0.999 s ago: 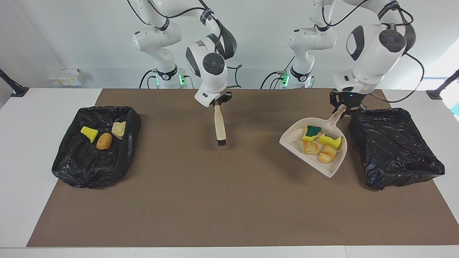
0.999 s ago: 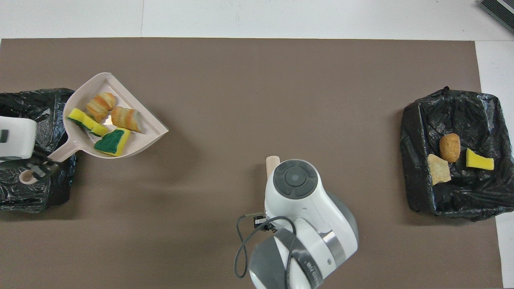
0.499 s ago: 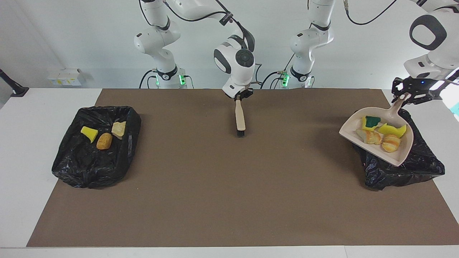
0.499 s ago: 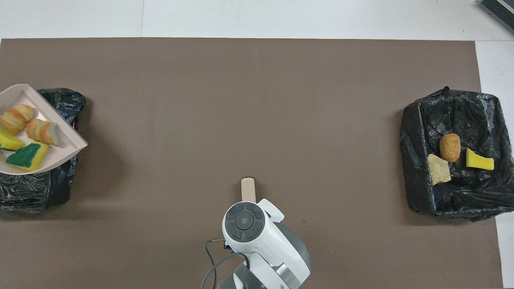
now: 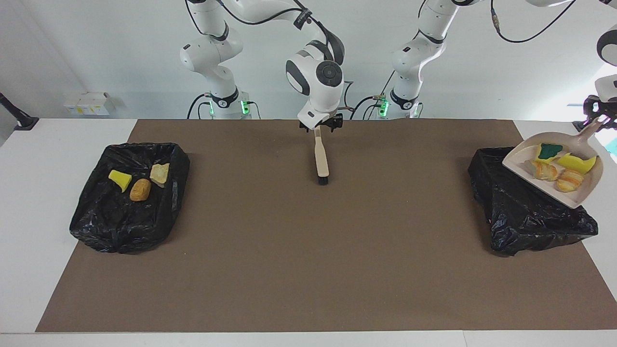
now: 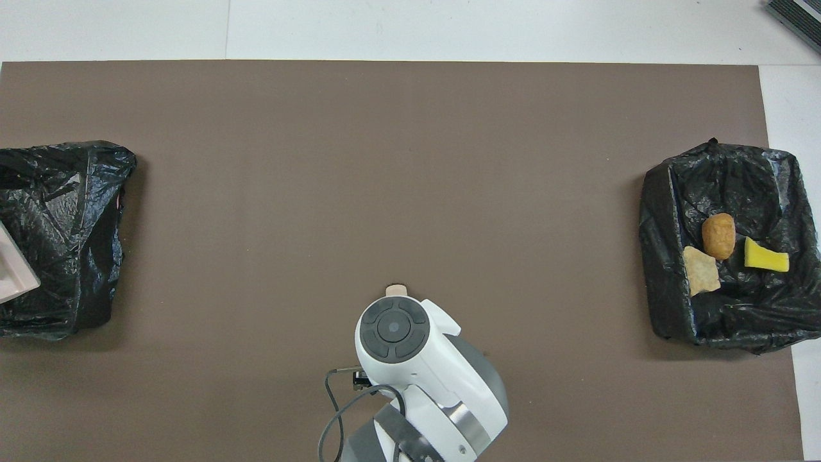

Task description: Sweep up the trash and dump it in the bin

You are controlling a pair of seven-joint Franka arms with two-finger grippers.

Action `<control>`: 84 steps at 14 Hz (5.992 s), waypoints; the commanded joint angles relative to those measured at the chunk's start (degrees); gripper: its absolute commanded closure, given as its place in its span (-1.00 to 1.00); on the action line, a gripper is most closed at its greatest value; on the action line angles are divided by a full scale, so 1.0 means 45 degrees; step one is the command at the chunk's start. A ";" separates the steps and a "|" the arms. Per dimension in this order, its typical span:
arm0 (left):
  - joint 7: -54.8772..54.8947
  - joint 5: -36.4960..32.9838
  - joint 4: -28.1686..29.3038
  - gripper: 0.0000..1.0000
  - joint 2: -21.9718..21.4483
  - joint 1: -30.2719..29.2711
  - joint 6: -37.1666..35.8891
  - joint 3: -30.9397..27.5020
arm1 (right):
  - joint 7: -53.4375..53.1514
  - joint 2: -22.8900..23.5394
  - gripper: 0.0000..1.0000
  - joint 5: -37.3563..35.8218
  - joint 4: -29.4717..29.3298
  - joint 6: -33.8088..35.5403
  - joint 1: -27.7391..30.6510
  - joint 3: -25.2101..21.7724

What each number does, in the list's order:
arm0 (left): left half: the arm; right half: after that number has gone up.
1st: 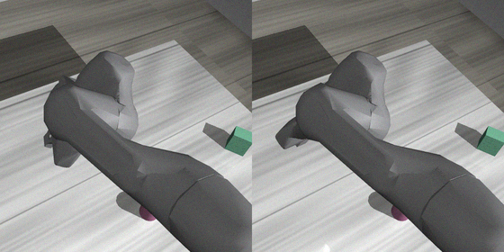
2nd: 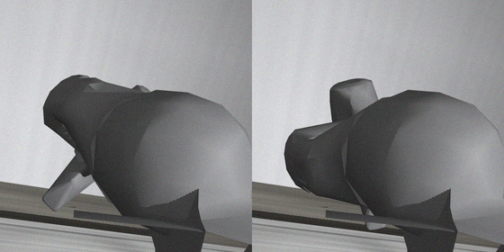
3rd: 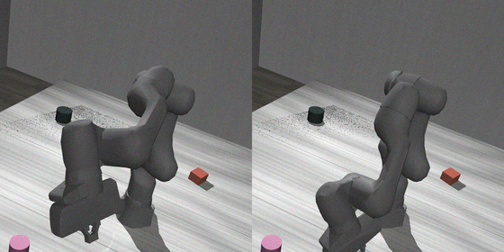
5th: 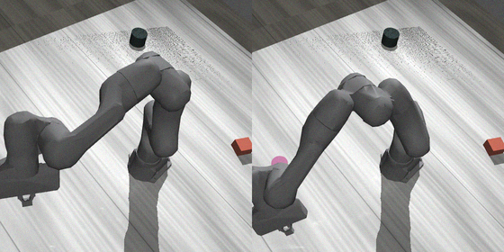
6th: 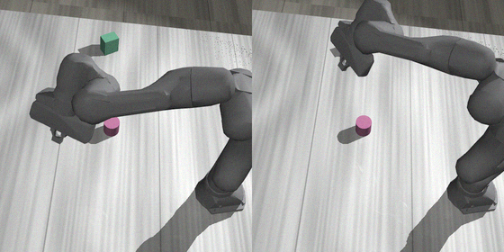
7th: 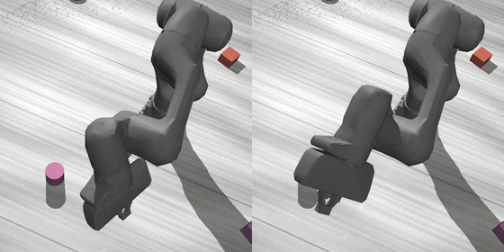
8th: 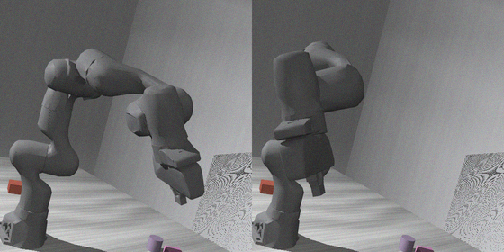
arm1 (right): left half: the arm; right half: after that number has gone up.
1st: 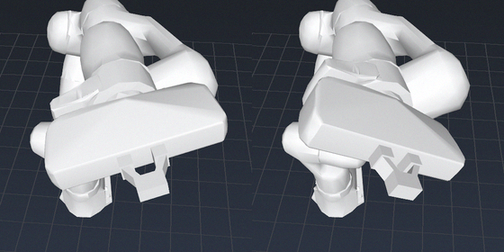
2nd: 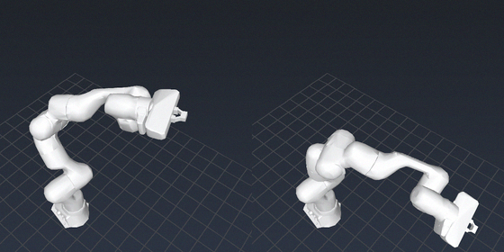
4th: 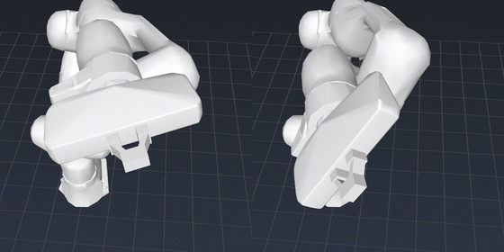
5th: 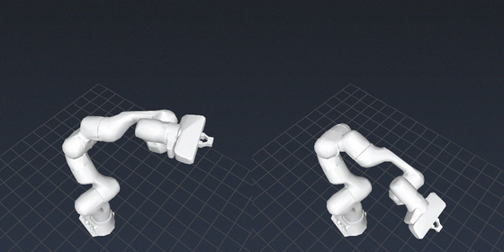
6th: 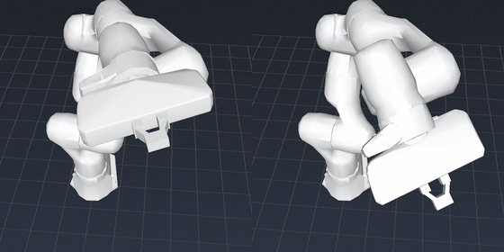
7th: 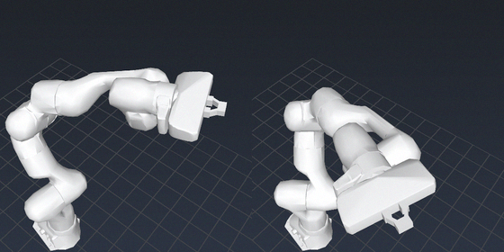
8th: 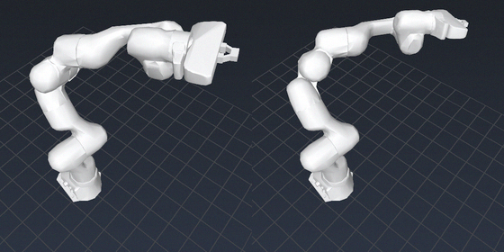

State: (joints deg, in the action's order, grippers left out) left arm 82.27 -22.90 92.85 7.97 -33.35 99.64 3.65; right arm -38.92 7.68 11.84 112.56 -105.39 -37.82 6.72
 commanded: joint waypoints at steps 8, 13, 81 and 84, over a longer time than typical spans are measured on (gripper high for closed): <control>0.1171 -0.4750 0.0575 1.00 -0.0170 0.2311 0.0163 0.0166 | 0.6259 -0.0222 -1.00 -0.3159 -0.3956 0.3457 0.3459 -0.0145; 0.1288 -0.7015 0.0811 1.00 -0.0171 0.3248 0.0554 0.0186 | 0.8103 -0.0435 -1.00 -0.3296 -0.5014 0.3889 0.5490 -0.0165; -2.3616 0.4953 0.0478 1.00 0.2484 1.3484 0.3088 0.0420 | 0.7243 -0.1980 -1.00 -0.2242 -0.4721 0.5178 0.8755 -0.1395; -2.3653 0.5031 0.0790 1.00 0.2564 1.4069 0.4358 0.0478 | 0.7224 -0.1980 -1.00 -0.2242 -0.4740 0.5178 0.8755 -0.1395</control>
State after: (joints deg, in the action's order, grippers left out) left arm -23.57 -1.18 94.65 20.14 27.73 115.53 6.67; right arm -5.84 -0.07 0.84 90.07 -82.20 0.87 0.09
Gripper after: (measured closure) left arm 0.687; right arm 0.000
